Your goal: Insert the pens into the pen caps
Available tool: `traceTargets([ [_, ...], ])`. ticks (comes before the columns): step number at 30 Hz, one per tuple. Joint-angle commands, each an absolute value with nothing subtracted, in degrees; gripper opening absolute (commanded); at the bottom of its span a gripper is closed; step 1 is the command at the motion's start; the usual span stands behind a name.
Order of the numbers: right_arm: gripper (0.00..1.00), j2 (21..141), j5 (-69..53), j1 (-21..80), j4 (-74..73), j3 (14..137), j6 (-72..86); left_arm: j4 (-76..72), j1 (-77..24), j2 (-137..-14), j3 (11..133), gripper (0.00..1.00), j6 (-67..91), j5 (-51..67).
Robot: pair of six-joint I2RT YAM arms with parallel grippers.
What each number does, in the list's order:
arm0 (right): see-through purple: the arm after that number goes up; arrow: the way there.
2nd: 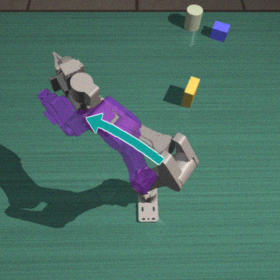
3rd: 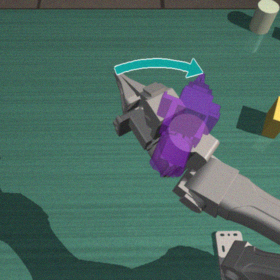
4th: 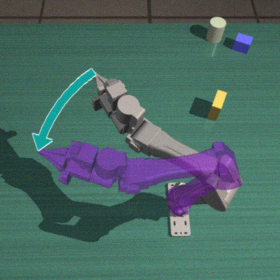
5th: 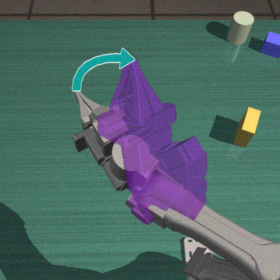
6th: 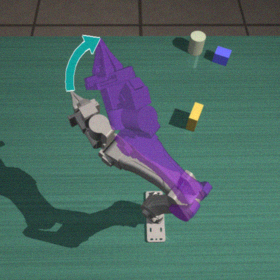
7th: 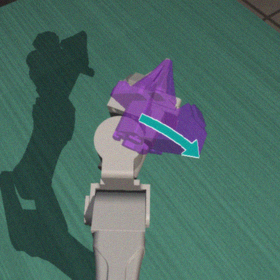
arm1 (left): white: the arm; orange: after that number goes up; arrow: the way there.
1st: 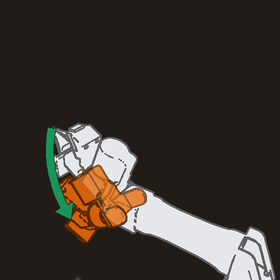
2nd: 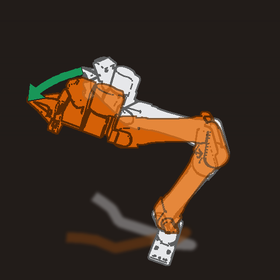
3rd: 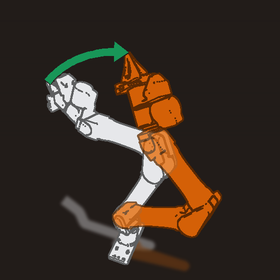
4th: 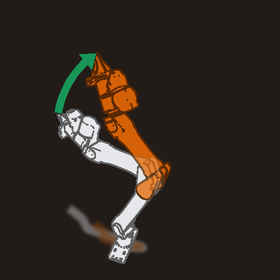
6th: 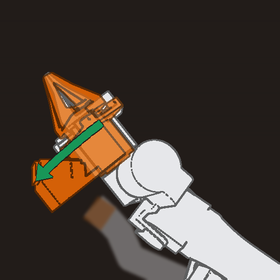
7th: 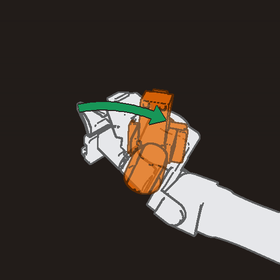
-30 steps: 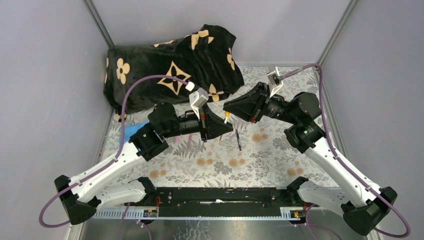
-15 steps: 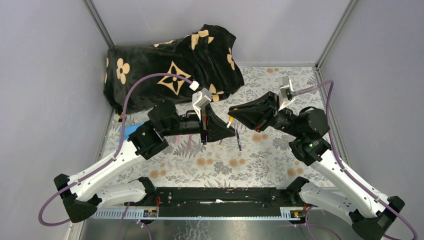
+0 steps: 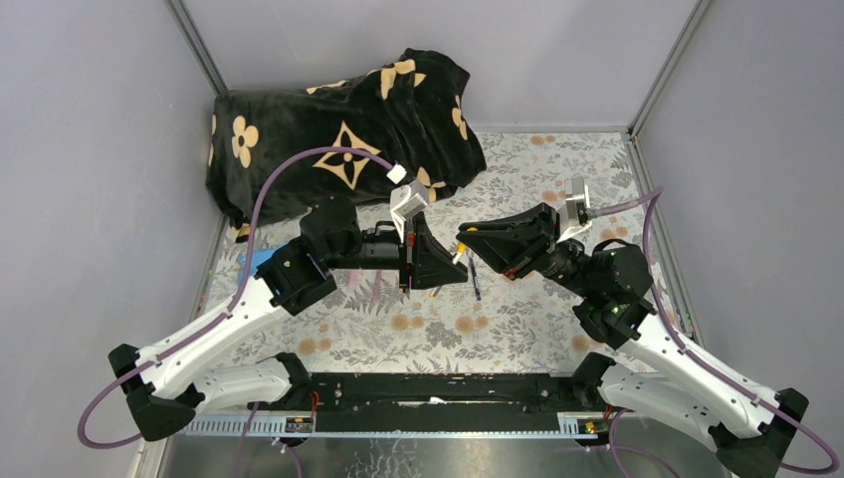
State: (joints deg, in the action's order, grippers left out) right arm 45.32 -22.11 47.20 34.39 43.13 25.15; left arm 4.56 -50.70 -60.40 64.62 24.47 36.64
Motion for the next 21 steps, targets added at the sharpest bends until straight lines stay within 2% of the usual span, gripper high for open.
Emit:
traceTargets([
  [1,0.0,48.5,-33.0,52.2,12.1,34.8,23.2,-22.8,-49.8,-58.8,74.4,0.0,26.9,31.0],
  [21,0.0,50.7,-29.6,59.7,5.6,28.8,17.8,-22.4,-49.8,-58.0,74.5,0.0,25.9,29.1],
])
